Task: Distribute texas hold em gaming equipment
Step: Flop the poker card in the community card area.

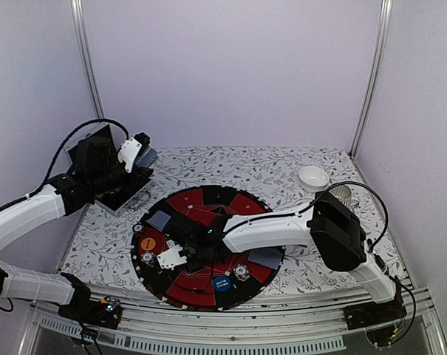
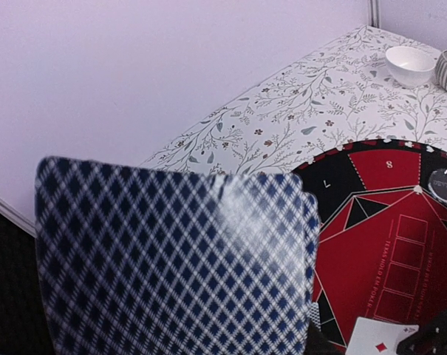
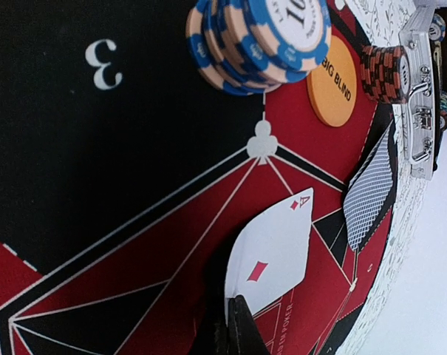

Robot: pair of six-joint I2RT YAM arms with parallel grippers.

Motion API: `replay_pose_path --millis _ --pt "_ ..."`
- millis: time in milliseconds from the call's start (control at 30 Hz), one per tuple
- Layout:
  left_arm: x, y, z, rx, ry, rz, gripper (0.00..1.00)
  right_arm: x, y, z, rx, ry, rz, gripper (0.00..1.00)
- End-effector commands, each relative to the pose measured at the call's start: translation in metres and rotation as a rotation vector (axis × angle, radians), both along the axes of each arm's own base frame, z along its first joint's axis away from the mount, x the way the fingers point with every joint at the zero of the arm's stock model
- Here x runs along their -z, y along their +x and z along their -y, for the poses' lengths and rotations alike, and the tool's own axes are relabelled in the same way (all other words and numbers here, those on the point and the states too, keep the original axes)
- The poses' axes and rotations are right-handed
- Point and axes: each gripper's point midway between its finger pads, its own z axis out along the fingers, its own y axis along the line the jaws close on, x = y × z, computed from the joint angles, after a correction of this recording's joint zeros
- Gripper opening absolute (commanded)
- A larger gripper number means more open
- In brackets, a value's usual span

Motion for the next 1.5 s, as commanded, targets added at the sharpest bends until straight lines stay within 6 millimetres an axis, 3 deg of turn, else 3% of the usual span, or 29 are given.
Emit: replay_pose_path --millis 0,233,433,700,1067,1333,1467 --pt "-0.020 0.002 -0.003 -0.008 -0.040 0.052 0.43 0.003 -0.012 -0.002 -0.006 -0.022 -0.057 0.02" --pt "-0.020 0.002 -0.003 -0.005 -0.041 0.053 0.43 0.001 -0.015 -0.009 -0.003 -0.020 -0.087 0.02" --pt "-0.021 0.001 -0.003 -0.004 -0.042 0.053 0.43 0.012 -0.015 -0.001 0.051 -0.067 -0.117 0.02" --pt "-0.021 0.001 -0.003 -0.002 -0.042 0.052 0.43 0.011 -0.025 -0.015 0.089 -0.037 -0.184 0.03" --pt "-0.020 0.001 -0.003 -0.002 -0.040 0.052 0.43 0.012 -0.026 -0.014 0.102 -0.041 -0.198 0.03" --pt "-0.020 0.001 -0.003 0.001 -0.041 0.051 0.43 0.009 -0.025 -0.015 0.110 -0.029 -0.196 0.24" --pt "-0.019 0.001 -0.002 0.004 -0.042 0.048 0.43 -0.003 -0.024 -0.019 0.119 0.006 -0.196 0.34"
